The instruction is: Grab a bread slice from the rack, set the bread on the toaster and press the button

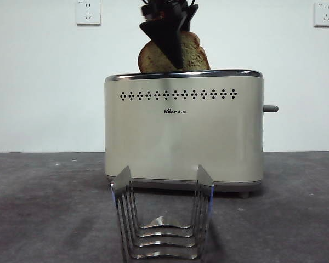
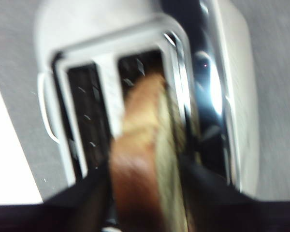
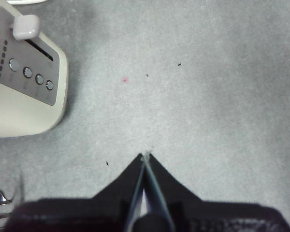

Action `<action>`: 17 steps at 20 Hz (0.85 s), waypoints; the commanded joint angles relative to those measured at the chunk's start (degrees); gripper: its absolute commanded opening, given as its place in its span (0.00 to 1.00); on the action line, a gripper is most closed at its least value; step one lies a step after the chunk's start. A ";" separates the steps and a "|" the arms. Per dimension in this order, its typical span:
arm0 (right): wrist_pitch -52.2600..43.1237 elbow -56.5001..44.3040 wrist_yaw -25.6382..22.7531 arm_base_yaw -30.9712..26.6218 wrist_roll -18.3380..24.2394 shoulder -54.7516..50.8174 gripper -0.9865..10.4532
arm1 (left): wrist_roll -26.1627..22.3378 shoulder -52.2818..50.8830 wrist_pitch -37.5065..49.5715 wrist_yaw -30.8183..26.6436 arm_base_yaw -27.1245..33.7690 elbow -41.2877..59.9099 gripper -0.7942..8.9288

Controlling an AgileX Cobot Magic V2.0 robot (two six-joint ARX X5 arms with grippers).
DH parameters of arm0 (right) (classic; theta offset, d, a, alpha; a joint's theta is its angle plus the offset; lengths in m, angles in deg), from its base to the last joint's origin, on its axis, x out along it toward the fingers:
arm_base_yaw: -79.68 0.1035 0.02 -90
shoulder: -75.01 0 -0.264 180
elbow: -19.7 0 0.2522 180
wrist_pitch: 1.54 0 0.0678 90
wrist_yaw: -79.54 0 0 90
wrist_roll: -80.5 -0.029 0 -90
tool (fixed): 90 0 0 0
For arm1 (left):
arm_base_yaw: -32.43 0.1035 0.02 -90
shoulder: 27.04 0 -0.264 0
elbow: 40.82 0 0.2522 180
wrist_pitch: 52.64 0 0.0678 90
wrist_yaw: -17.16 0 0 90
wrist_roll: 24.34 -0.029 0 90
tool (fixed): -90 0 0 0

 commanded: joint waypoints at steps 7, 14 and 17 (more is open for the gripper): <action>-5.55 0.26 2.75 0.02 2.97 0.44 0.09 | 9.03 -7.26 0.72 1.53 -0.22 0.37 0.41; -17.20 0.26 18.82 0.02 2.84 6.10 0.09 | 38.38 -14.64 -1.75 1.49 -0.22 0.37 0.38; -24.22 0.26 23.12 -0.02 -1.60 11.50 0.08 | 49.59 -17.00 -8.81 1.25 -0.04 0.37 0.07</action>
